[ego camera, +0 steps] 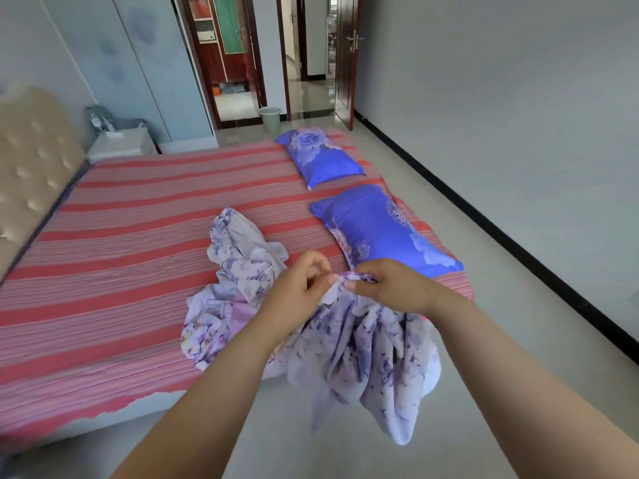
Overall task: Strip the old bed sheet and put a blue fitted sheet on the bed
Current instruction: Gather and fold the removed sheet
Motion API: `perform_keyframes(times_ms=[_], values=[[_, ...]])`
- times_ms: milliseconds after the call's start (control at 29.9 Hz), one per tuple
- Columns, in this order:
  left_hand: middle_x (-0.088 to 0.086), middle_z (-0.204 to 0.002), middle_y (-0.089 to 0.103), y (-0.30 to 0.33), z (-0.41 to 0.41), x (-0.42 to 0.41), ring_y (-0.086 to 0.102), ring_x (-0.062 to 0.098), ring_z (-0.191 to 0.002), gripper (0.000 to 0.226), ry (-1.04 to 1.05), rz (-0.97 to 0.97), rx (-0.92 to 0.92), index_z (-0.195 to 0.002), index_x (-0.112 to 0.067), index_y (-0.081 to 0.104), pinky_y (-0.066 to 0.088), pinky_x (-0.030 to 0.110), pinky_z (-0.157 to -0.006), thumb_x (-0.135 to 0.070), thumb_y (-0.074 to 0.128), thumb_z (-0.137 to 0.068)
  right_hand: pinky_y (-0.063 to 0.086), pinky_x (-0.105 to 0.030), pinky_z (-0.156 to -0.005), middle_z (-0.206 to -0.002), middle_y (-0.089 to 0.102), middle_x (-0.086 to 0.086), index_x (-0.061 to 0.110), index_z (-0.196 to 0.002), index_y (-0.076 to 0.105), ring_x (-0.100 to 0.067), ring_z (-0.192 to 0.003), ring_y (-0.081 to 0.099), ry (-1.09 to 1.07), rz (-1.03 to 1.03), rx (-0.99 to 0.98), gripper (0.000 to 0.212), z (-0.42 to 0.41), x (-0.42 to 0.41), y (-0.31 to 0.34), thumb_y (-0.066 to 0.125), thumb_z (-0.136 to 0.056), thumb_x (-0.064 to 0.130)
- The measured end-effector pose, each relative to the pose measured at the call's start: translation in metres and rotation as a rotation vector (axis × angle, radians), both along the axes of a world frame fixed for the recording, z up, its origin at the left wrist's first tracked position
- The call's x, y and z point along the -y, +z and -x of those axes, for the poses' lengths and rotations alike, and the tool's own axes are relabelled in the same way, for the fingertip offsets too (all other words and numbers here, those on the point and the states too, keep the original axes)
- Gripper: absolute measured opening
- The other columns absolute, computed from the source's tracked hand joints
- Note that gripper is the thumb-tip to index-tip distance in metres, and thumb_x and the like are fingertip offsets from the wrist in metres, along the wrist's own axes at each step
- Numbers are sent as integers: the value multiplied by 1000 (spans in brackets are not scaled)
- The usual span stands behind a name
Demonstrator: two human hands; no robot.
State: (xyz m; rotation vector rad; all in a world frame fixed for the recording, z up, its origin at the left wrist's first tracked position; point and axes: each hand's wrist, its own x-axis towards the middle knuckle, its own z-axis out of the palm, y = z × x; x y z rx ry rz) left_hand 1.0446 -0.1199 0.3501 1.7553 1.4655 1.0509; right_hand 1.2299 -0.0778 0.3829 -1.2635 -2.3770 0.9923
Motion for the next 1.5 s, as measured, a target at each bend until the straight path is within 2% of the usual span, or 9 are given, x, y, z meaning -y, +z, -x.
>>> perform_keyframes(times_ms=[234, 401, 535, 668, 969, 1169, 1336, 1403, 1503], values=[[-11, -87, 59, -30, 23, 5, 55, 2, -78, 15, 138, -111, -112, -88, -25, 56, 44, 22, -72, -12, 53, -93, 34, -31, -59, -59, 35, 4, 8, -72, 47, -11, -53, 35, -72, -204, 65, 40, 11, -6, 16, 55, -92, 42], [-8, -95, 48, -45, 13, 3, 54, 13, -86, 40, 189, -206, -257, -106, -21, 65, 45, 25, -78, -52, 53, -83, 30, -29, -54, -56, 35, 5, 23, -63, 38, -9, -52, 35, -92, -287, 134, 38, 12, -2, 30, 53, -93, 41], [-18, -101, 43, -37, 1, -3, 52, 11, -99, 31, 148, -114, -17, -109, -39, 56, 44, 29, -92, -43, 67, -80, 39, -34, -60, -58, 39, 5, 14, -74, 49, -9, -54, 38, -94, -308, 178, 36, 13, 2, 29, 52, -93, 44], [-15, -75, 47, -24, -5, -7, 47, 12, -76, 24, 146, -227, -68, -77, -27, 48, 45, 35, -71, -40, 68, -76, 38, -34, -59, -57, 40, 6, 15, -79, 50, -9, -56, 39, -105, -329, 239, 33, 12, 5, 29, 51, -94, 44], [-6, -58, 39, -52, -15, -2, 41, 16, -61, 35, 111, -169, -141, -64, -17, 43, 36, 32, -55, -42, 63, -78, 32, -31, -58, -59, 39, 8, 26, -79, 43, -20, -72, 42, -164, -398, 325, 25, 7, 11, 29, 48, -95, 44], [-2, -58, 44, -77, -11, -7, 54, 27, -68, 44, 179, 155, -338, -59, -20, 37, 31, 29, -56, -45, 58, -88, 27, -25, -49, -62, 44, 6, 22, -83, 50, -21, -70, 44, -234, -438, 291, 29, -5, 8, 36, 47, -94, 48], [4, -87, 67, -97, 3, -11, 63, 24, -86, 42, 253, 258, -663, -87, -21, 63, 42, 27, -66, -60, 50, -88, 30, -28, -49, -60, 46, 4, 20, -82, 52, -25, -69, 47, -306, -468, 269, 31, -21, 5, 44, 49, -93, 49], [1, -85, 68, -105, 8, -15, 63, 21, -82, 40, 166, 303, -505, -93, -23, 64, 49, 30, -71, -61, 55, -83, 32, -31, -53, -58, 45, 2, 19, -80, 52, -25, -67, 47, -331, -472, 247, 32, -27, 5, 47, 50, -93, 48], [-5, -73, 62, -118, 8, -13, 55, 13, -68, 41, -4, 387, 117, -85, -19, 64, 47, 32, -73, -58, 56, -76, 34, -32, -54, -57, 45, 2, 19, -79, 53, -24, -65, 47, -366, -453, 219, 31, -33, 7, 52, 50, -93, 47]])
